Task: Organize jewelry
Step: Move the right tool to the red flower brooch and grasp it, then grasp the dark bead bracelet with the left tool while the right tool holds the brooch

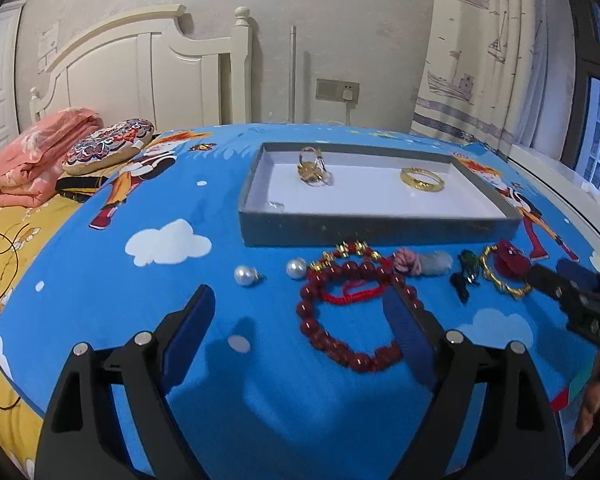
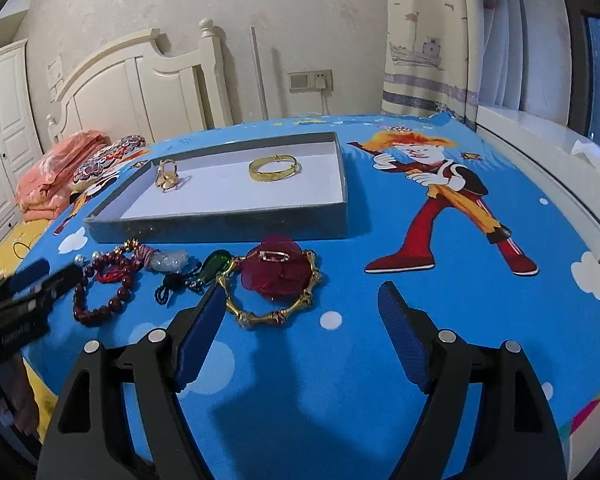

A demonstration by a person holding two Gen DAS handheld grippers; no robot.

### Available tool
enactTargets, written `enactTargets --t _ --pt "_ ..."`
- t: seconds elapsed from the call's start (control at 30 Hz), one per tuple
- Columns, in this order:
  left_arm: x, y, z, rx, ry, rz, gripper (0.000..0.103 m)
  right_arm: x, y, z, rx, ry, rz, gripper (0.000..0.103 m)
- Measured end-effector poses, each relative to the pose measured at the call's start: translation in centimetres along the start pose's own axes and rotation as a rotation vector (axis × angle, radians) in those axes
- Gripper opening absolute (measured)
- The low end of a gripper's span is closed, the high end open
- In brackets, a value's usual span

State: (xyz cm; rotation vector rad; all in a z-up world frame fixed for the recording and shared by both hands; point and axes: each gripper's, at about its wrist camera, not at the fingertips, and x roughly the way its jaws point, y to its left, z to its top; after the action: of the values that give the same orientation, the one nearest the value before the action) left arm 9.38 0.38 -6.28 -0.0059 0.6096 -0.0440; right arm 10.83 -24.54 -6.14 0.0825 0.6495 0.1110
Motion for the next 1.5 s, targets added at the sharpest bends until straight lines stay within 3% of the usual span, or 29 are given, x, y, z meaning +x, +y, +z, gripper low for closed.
enactTargets --t 0.4,0.5,0.83,0.87,1.03,1.27,1.3,1.37,1.5 --pt "0.8 0.1 -0.6 0.002 0.015 -0.002 0.083 2.9 1.7 1.2 -0.038 0.049 -0.024 0.061" --pt "1.0 0.6 -0.4 -0.015 0.019 -0.001 0.083 3.5 1.8 1.1 -0.042 0.068 -0.037 0.050" --pt "1.2 -0.3 -0.4 0.013 0.029 -0.004 0.083 2.2 1.9 0.5 -0.058 0.002 -0.014 0.041" --pt "1.2 -0.4 -0.4 0.018 0.028 -0.007 0.083 1.9 2.0 0.5 -0.058 -0.007 -0.011 0.030" --pt "1.3 -1.3 -0.6 0.040 0.033 -0.011 0.083 0.5 2.0 0.5 -0.060 -0.042 -0.004 0.030" --pt "1.4 -1.7 -0.6 0.047 0.030 -0.008 0.083 0.6 1.3 0.3 -0.041 -0.011 0.024 0.031" --pt "1.4 -1.7 -0.6 0.047 0.030 -0.009 0.083 0.6 1.5 0.3 -0.048 -0.008 0.018 0.033" --pt "1.4 -1.7 -0.6 0.047 0.030 -0.008 0.083 0.9 1.7 0.4 -0.051 0.004 0.018 0.048" --pt "1.3 -1.5 -0.6 0.038 0.024 -0.016 0.083 1.9 2.0 0.5 -0.063 0.025 -0.008 0.050"
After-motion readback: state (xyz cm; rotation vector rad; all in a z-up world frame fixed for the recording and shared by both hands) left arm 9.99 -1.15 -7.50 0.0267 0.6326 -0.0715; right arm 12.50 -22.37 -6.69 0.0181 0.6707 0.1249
